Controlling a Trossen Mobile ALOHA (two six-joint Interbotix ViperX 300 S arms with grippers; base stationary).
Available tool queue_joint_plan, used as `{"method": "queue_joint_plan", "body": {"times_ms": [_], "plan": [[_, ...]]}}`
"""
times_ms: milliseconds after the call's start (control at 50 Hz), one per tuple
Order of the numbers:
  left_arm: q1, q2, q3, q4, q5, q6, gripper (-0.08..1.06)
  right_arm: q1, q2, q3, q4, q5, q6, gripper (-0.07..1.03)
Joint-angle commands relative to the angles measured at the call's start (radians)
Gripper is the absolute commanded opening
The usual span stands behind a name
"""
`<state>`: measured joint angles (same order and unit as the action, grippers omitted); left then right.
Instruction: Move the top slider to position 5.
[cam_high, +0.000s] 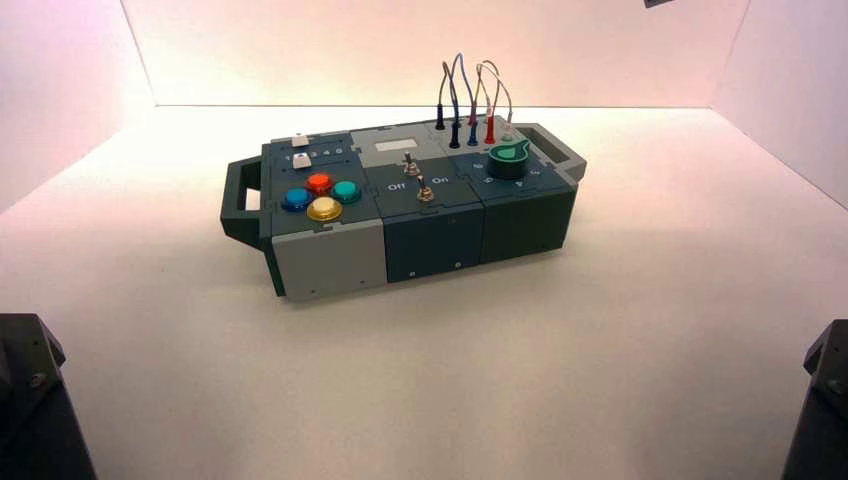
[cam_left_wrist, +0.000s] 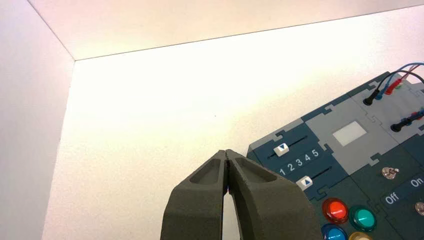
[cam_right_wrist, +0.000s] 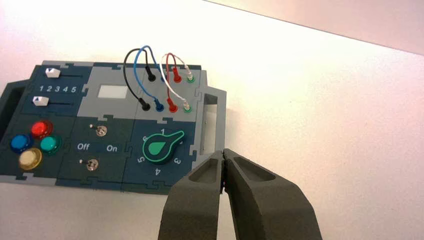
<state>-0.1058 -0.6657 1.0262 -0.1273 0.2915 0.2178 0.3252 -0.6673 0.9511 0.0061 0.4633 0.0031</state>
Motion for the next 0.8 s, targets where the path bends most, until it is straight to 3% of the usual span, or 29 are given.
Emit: {"method": "queue_joint_plan", "body": {"times_ms": [20,380,620,800], "plan": [[0.002,-0.003,-0.031,0.002,-0.008,0.005,-0.03,0.005,-0.012,-0.014,0.008,-0.005,0.003,-0.02],[0.002,-0.003,-0.029,0.0,-0.008,0.005,-0.03,0.011,-0.006,-0.014,0.029,-0.003,0.003,-0.02],[0.029,0.026,-0.051,0.002,0.006,0.003,-0.03,0.118,0.063,-0.052,0.035,0.014,0.003,-0.02],[0.048,0.067,-0.08,0.002,0.041,0.003,-0.03,0.14,0.13,-0.101,0.035,0.058,0.0,-0.02]]}}
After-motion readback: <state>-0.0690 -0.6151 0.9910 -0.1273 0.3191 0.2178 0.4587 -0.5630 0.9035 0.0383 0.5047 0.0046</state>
